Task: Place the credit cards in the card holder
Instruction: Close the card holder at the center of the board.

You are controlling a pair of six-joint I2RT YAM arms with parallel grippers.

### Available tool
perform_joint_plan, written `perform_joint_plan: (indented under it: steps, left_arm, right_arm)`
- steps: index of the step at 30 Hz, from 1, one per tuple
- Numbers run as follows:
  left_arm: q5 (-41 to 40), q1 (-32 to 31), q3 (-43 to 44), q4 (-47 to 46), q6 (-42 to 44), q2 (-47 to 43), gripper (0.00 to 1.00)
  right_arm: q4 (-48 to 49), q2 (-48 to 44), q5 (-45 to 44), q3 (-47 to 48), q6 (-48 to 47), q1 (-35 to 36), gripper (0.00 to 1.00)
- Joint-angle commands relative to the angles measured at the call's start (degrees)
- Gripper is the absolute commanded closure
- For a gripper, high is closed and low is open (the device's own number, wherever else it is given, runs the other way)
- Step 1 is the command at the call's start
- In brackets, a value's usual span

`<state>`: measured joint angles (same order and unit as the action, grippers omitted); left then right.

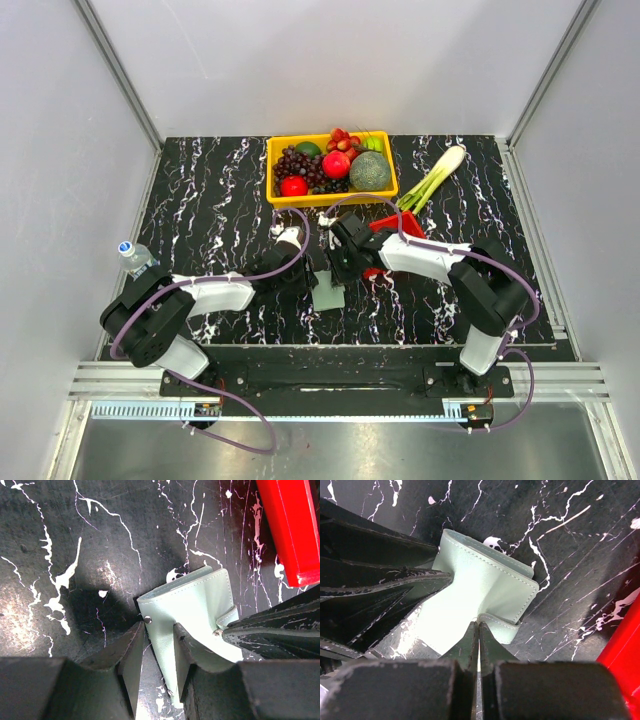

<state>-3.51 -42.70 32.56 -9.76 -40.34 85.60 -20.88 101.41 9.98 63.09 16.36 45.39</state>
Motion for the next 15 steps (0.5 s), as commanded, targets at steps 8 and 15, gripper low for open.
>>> perform_joint_plan:
  steps: [8, 15]
  left_arm:
    - [0.1, -0.3, 0.8, -0.2, 0.0, -0.2, 0.67]
    - [0.2, -0.2, 0.8, -0.3, 0.0, -0.2, 0.67]
  right_arm:
    - [-0.4, 2.0, 2.4, 0.9, 0.3, 1.2, 1.0]
    - [-3.5, 2.1, -3.6, 1.9, -1.2, 2.0, 1.0]
